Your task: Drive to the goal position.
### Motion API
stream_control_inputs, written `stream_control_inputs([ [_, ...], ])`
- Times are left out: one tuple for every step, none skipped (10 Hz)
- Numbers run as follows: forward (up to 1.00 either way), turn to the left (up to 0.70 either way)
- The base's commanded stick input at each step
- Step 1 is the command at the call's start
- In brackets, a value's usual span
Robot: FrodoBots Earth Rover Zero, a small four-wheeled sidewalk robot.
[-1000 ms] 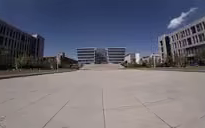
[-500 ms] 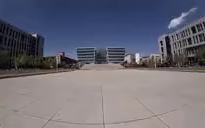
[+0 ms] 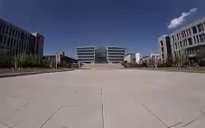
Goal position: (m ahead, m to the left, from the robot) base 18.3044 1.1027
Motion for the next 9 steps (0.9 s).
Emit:
stream_control_inputs([
  [0.7,0.01],
  [0.7,0.01],
  [0.7,0.01],
  [0.7,0.01],
  [0.7,0.01],
  [0.7,0.01],
  [0.7,0.01],
  [0.7,0.01],
  [0.7,0.01],
])
